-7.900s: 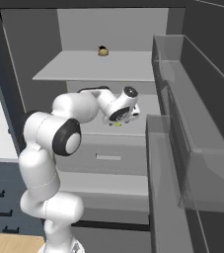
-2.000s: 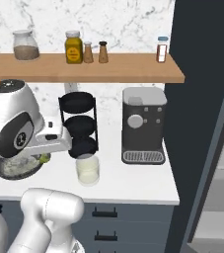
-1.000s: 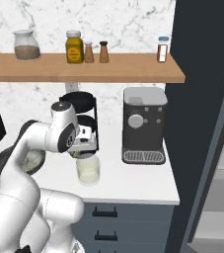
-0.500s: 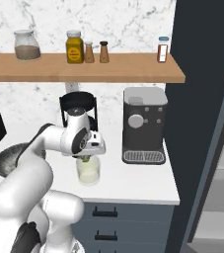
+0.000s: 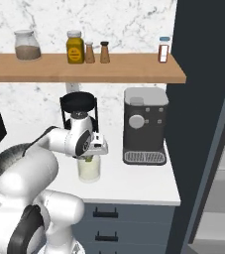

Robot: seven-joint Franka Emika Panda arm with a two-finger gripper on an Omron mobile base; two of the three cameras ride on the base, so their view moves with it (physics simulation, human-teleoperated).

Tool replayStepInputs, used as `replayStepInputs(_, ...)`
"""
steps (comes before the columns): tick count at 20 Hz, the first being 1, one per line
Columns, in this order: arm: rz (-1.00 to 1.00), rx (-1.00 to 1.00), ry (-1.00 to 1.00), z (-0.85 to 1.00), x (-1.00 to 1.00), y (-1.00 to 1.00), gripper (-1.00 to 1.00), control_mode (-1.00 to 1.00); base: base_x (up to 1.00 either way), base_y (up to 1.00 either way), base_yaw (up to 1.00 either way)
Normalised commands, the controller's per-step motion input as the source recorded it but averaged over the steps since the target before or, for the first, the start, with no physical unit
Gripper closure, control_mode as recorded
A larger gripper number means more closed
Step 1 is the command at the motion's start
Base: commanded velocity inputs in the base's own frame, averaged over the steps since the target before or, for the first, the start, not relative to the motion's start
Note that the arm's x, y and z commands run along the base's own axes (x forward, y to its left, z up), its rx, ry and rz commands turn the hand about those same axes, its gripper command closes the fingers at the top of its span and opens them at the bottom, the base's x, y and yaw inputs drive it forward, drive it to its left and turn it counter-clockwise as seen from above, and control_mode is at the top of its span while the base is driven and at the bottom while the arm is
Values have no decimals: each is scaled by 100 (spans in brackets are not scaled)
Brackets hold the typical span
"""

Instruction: Grab a lemon wedge from the fridge and one ice cube from the ice bowl, and put them in the glass of lemonade.

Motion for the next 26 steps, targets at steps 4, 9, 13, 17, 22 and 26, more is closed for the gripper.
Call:
replayStepInputs(4, 0, 0, 0, 0, 13, 0, 100, -100, 0, 0, 0)
replayStepInputs(9, 0, 0, -4, 0, -32, 0, 100, -100, 0, 0, 0)
replayStepInputs(13, 0, 0, -9, 0, -18, 1, 100, -100, 0, 0, 0)
replayStepInputs(17, 0, 0, -5, 3, -9, 10, 100, -100, 0, 0, 0)
replayStepInputs(22, 0, 0, -4, 3, -2, 13, 100, -100, 0, 0, 0)
replayStepInputs(26, 0, 0, -2, 17, -9, 0, 100, -100, 0, 0, 0)
